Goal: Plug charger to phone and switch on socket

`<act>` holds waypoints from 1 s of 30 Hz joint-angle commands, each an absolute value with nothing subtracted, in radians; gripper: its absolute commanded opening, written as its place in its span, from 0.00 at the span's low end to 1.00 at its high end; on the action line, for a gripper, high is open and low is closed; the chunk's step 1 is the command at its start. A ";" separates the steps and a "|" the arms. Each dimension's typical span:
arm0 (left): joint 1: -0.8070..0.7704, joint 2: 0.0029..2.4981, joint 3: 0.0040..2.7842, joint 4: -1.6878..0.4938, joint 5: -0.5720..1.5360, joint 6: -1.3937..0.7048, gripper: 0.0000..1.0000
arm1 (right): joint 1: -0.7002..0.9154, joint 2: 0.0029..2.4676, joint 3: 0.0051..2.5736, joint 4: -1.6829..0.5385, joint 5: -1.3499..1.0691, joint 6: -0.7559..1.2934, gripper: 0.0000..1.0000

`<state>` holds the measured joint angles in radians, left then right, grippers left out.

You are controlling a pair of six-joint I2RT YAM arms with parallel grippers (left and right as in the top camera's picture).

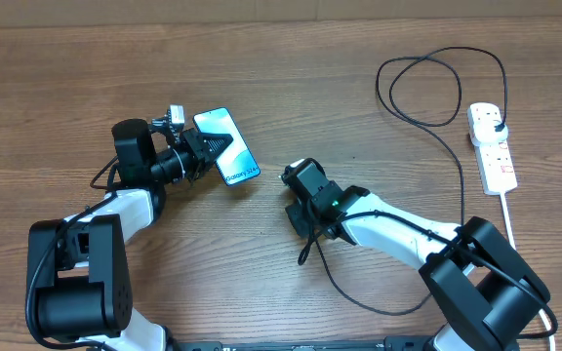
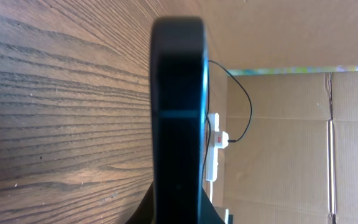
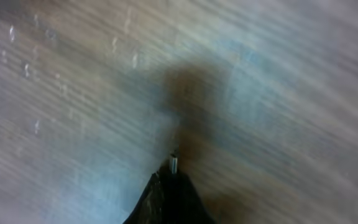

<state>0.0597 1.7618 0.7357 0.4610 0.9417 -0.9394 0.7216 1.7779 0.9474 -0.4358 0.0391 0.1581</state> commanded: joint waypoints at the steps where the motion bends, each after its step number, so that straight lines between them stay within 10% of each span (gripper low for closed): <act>1: 0.065 1.746 0.762 0.472 0.962 -0.921 0.04 | 0.702 1.773 1.026 -0.510 -0.069 0.168 0.04; 15: 0.074 1.746 0.762 0.706 1.075 -1.090 0.04 | 0.466 1.649 1.066 -0.431 -0.923 0.168 0.04; 30: 0.027 1.746 0.762 0.948 1.114 -1.239 0.04 | 0.434 1.649 1.048 -0.359 -1.139 0.167 0.04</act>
<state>0.0486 1.7618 0.7406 0.9039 1.0935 -1.1751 0.4328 1.6688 1.0508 -0.3706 -1.0821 0.1654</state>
